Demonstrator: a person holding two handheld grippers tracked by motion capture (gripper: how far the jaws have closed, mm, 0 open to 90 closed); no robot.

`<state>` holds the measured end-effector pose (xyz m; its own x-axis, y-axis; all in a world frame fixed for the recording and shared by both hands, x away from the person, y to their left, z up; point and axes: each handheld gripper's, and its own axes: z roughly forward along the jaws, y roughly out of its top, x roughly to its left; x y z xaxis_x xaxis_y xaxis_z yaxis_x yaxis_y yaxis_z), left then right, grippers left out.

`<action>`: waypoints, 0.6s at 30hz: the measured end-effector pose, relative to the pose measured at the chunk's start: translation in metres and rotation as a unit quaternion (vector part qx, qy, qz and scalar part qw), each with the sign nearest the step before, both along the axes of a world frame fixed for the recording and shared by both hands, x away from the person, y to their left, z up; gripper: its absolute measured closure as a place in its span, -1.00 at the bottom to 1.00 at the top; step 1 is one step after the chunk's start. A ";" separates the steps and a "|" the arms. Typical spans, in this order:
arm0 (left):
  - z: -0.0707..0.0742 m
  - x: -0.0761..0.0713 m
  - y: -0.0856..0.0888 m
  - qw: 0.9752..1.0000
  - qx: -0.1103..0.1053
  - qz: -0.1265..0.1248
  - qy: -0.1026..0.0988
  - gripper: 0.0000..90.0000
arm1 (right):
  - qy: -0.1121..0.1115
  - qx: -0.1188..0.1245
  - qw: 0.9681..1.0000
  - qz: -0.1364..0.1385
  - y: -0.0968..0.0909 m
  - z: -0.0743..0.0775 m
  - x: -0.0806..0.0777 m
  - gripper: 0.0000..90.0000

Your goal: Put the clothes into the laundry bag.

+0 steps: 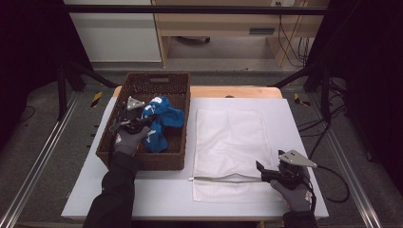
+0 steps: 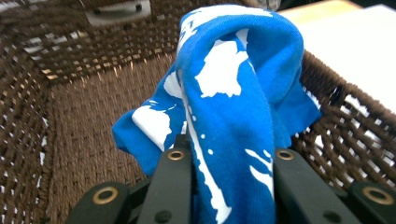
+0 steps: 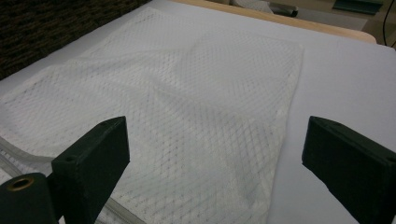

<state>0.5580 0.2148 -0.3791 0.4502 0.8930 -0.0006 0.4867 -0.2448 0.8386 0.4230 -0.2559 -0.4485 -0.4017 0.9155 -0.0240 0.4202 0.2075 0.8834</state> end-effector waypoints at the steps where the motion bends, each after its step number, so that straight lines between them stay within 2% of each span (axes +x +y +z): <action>1: 0.002 -0.001 0.001 1.000 -0.007 0.000 -0.003 0.72 | 0.000 0.000 1.000 0.000 0.000 0.000 0.000 -0.83; 2: 0.003 -0.002 0.003 1.000 -0.015 0.000 -0.005 0.72 | 0.000 0.000 1.000 0.000 0.000 0.000 0.000 -0.83; 7: 0.011 -0.008 0.008 0.999 -0.023 0.012 -0.028 0.72 | -0.001 -0.002 1.000 0.000 0.000 0.000 0.000 -0.83; 8: 0.014 -0.012 0.011 0.999 -0.024 0.017 -0.042 0.72 | -0.001 -0.002 1.000 -0.001 0.000 0.000 0.000 -0.83; 9: 0.014 -0.012 0.011 0.999 -0.024 0.017 -0.042 0.72 | -0.001 -0.002 1.000 -0.001 0.000 0.000 0.000 -0.83; 13: 0.023 -0.018 0.018 0.997 -0.050 0.023 -0.055 0.72 | -0.003 -0.005 1.000 0.000 0.000 -0.001 0.000 -0.84; 18: 0.030 -0.024 0.027 0.995 -0.062 0.029 -0.066 0.72 | -0.006 -0.004 1.000 -0.003 0.000 0.000 0.000 -0.84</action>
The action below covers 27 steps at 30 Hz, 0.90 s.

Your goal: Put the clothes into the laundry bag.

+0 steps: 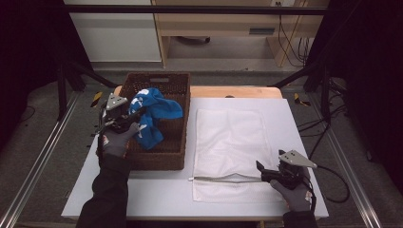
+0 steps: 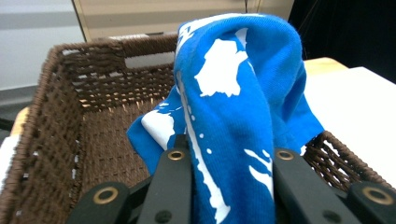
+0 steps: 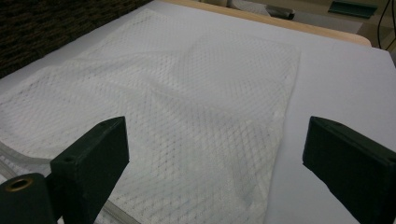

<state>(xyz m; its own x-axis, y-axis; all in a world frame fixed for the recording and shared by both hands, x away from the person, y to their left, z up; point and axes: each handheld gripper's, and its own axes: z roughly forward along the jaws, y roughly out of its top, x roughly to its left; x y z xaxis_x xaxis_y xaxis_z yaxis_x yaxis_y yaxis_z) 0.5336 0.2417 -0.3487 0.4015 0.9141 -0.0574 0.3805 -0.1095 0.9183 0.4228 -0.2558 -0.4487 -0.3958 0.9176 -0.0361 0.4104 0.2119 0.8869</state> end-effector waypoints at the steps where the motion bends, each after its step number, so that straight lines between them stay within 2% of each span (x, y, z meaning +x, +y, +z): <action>1: 0.001 -0.001 0.001 1.000 -0.002 -0.001 -0.002 0.72 | -0.001 0.000 1.000 0.000 0.000 0.000 0.000 -0.84; 6: 0.011 -0.010 0.007 1.000 -0.016 0.000 -0.019 0.72 | -0.002 -0.002 1.000 -0.001 0.001 0.000 0.000 -0.84; 17: 0.036 -0.026 0.008 0.998 -0.035 -0.008 -0.051 0.72 | -0.006 -0.005 1.000 -0.002 0.000 0.000 0.000 -0.85; 27: 0.060 -0.046 -0.003 0.995 -0.047 -0.027 -0.080 0.72 | -0.010 -0.007 1.000 -0.001 0.000 0.000 -0.001 -0.86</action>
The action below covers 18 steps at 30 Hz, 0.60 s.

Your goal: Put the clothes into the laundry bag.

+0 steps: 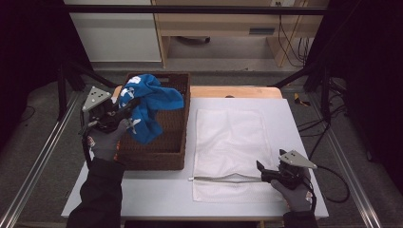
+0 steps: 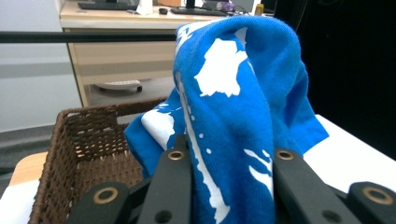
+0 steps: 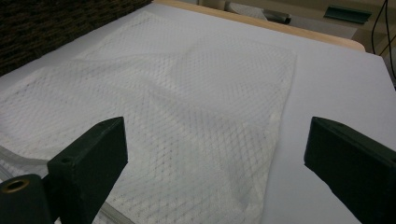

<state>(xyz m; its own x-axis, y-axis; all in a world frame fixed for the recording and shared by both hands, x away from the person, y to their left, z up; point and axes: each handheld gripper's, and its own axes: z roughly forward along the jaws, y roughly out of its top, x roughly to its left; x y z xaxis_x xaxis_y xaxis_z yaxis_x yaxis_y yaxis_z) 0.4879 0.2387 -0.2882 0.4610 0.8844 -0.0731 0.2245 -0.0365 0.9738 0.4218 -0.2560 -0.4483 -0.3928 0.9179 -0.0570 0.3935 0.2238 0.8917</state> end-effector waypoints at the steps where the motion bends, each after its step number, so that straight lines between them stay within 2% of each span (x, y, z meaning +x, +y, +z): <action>1: 0.002 -0.002 -0.002 1.000 -0.001 -0.004 -0.003 0.72 | -0.001 0.000 1.000 0.000 0.000 0.000 0.000 -0.86; 9: 0.016 -0.017 -0.015 0.999 -0.006 -0.024 -0.021 0.72 | -0.006 0.000 1.000 -0.002 0.000 0.002 -0.001 -0.88; 18: 0.026 -0.032 -0.035 0.998 -0.005 -0.052 -0.032 0.72 | -0.010 0.001 1.000 -0.004 -0.002 0.003 -0.002 -0.89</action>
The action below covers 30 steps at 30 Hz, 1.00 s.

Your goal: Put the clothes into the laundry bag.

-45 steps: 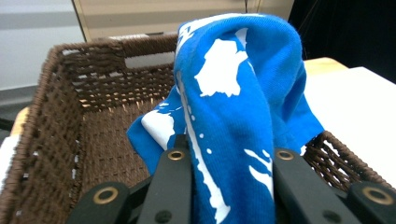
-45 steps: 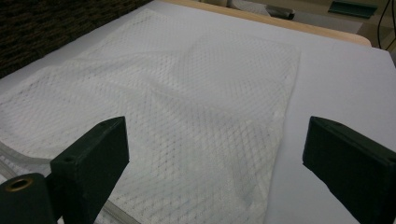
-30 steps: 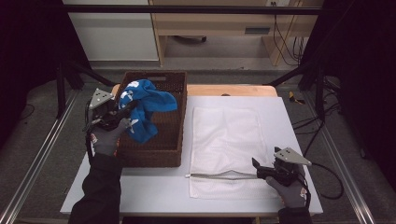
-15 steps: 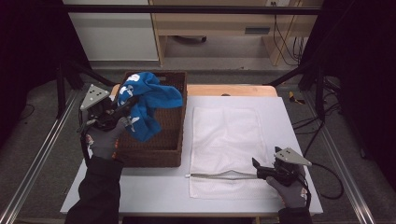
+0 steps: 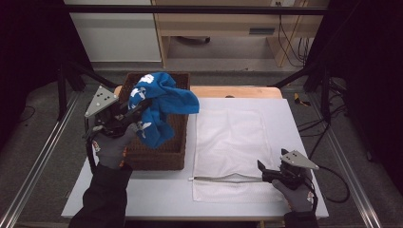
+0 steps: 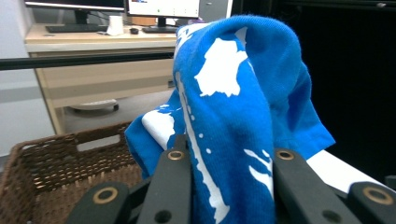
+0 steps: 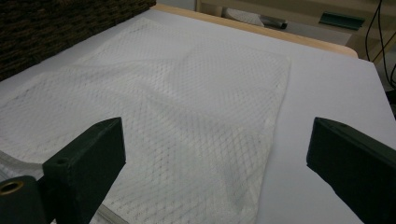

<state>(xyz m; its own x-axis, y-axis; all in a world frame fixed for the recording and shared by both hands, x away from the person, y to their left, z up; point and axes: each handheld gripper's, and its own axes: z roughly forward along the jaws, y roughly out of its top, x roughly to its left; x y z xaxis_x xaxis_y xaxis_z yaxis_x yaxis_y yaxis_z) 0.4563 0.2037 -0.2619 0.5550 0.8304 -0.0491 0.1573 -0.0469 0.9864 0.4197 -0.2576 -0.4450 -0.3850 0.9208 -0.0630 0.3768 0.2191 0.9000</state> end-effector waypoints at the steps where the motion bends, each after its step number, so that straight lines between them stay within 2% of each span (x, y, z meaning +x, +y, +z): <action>1: 0.001 -0.002 -0.003 1.000 0.001 -0.003 -0.002 0.72 | 0.000 0.000 1.000 0.000 0.000 0.000 0.000 -0.89; 7: 0.004 -0.008 -0.019 1.000 0.005 -0.025 -0.005 0.72 | 0.000 0.000 1.000 0.002 0.000 0.000 0.000 -0.90; 16: 0.003 -0.008 -0.049 0.999 0.004 -0.052 -0.005 0.71 | 0.001 0.003 1.000 0.002 -0.001 -0.001 0.000 -0.91; 30: -0.004 -0.007 -0.100 0.995 0.012 -0.095 -0.006 0.71 | 0.000 0.006 1.000 -0.007 -0.006 0.000 -0.001 -0.96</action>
